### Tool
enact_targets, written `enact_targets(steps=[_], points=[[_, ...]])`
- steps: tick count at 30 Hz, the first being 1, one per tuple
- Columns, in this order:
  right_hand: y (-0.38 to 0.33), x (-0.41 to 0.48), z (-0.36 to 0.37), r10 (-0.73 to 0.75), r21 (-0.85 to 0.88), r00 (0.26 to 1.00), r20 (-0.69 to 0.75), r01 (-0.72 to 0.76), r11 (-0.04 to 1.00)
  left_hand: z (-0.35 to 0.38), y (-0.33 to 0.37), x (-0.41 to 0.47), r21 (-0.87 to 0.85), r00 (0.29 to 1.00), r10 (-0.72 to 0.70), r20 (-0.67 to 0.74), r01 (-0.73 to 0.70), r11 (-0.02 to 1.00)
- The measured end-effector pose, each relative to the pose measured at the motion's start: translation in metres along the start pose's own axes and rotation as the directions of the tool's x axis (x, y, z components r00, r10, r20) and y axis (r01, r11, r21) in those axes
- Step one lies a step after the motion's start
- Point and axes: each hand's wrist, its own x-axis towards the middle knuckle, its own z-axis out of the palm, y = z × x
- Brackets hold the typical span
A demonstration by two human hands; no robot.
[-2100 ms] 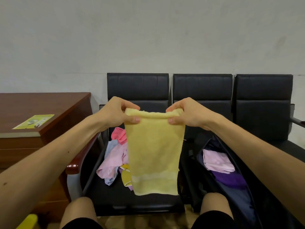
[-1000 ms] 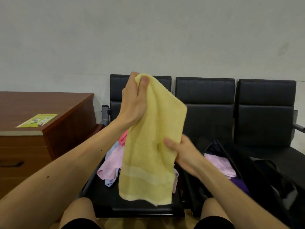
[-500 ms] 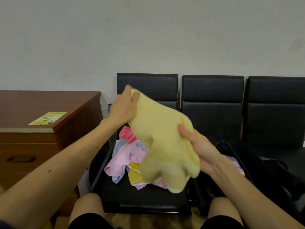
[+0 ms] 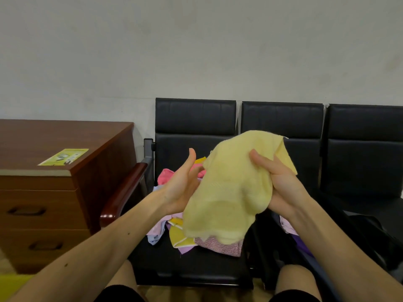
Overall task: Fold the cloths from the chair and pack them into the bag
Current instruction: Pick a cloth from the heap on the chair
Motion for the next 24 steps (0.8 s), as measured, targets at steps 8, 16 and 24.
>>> enact_targets(steps=[8,16,24], points=[[0.006,0.0,-0.003,0.03,0.013,0.999,-0.014,-0.03,0.999,0.017,0.0,-0.003,0.04,0.989,0.141,-0.034,-0.14,0.989],[0.011,0.001,-0.006,0.098,-0.005,0.995,-0.027,-0.099,0.995,0.016,-0.001,-0.005,0.046,0.974,0.2,-0.104,-0.196,0.979],[-0.017,0.025,-0.035,-0.009,-0.451,0.957,-0.29,-0.129,0.883,0.006,0.029,-0.005,0.37,0.874,0.38,-0.303,-0.26,0.892]])
